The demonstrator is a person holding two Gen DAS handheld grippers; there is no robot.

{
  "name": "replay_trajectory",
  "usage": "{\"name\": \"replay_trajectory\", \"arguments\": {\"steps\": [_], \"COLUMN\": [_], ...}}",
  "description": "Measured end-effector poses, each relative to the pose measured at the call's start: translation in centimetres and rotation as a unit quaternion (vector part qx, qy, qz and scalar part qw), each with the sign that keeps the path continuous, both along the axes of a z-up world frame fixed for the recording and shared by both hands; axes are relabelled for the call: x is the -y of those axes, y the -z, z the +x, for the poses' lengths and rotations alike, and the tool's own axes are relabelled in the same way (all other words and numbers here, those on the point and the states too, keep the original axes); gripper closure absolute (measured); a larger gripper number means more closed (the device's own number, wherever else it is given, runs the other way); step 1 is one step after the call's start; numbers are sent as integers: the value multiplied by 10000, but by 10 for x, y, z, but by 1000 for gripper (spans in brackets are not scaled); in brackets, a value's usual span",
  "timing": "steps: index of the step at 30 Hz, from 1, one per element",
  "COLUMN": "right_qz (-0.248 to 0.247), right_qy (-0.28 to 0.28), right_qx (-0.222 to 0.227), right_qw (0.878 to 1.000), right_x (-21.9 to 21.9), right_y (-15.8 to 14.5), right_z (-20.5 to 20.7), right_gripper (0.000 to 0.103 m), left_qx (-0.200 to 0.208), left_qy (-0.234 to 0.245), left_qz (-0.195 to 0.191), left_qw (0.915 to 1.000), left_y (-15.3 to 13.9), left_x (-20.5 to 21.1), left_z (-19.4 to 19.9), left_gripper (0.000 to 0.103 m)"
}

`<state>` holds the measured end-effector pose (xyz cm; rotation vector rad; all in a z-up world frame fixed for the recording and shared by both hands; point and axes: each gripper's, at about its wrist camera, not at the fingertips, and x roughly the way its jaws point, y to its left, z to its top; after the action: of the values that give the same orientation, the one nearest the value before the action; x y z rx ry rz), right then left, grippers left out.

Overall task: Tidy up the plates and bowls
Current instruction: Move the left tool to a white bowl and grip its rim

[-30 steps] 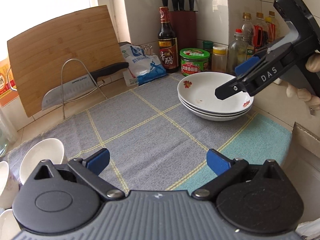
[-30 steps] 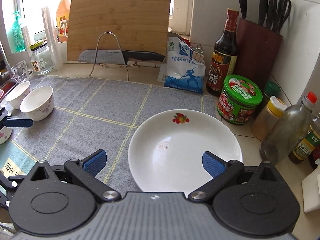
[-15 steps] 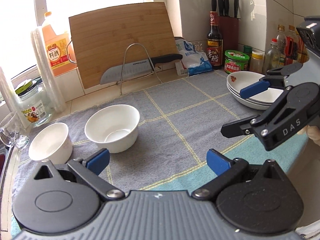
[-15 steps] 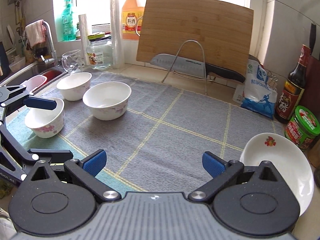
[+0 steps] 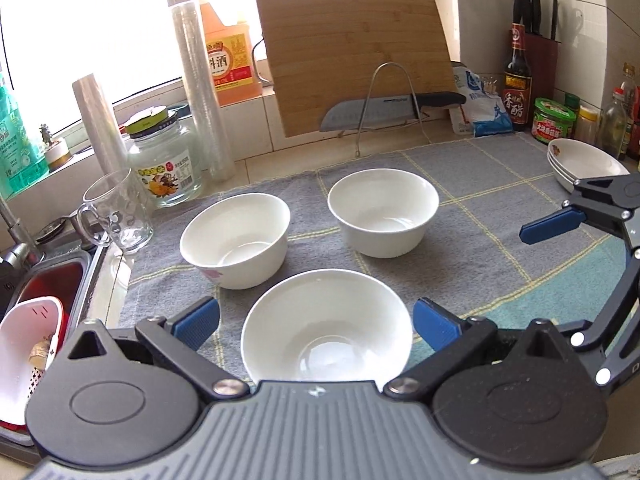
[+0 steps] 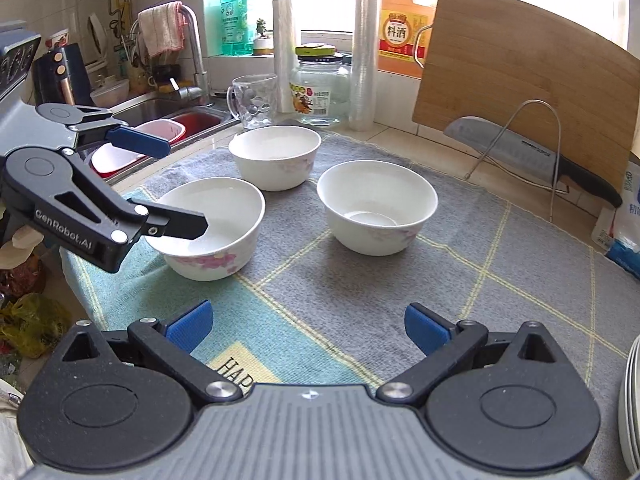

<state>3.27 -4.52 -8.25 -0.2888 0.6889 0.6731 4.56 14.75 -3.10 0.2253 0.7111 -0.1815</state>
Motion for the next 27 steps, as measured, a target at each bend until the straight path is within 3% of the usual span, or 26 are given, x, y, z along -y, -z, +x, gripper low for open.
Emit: {"name": "replay_trajectory", "arguments": {"steps": [9, 13, 18, 27], "right_qz": [-211, -290, -240, -195], "right_qy": [-382, -503, -591, -669], "right_qx": [202, 237, 208, 167], "right_qw": [9988, 9980, 9977, 9974], "right_x": [-52, -69, -83, -91], "right_y": [12, 17, 22, 22], "right_z": [-2, -1, 3, 10], "right_gripper": [0, 0, 1, 10], "left_qx": [-390, -535, -699, -831], "left_qy": [-145, -8, 187, 380], "left_qz": [-243, -280, -349, -468], "left_qw": [9988, 9982, 9968, 9947], "left_y": [19, 26, 32, 34], "left_x": [-43, -47, -46, -44], "left_z": [28, 36, 42, 48], "left_gripper": [4, 21, 30, 45]}}
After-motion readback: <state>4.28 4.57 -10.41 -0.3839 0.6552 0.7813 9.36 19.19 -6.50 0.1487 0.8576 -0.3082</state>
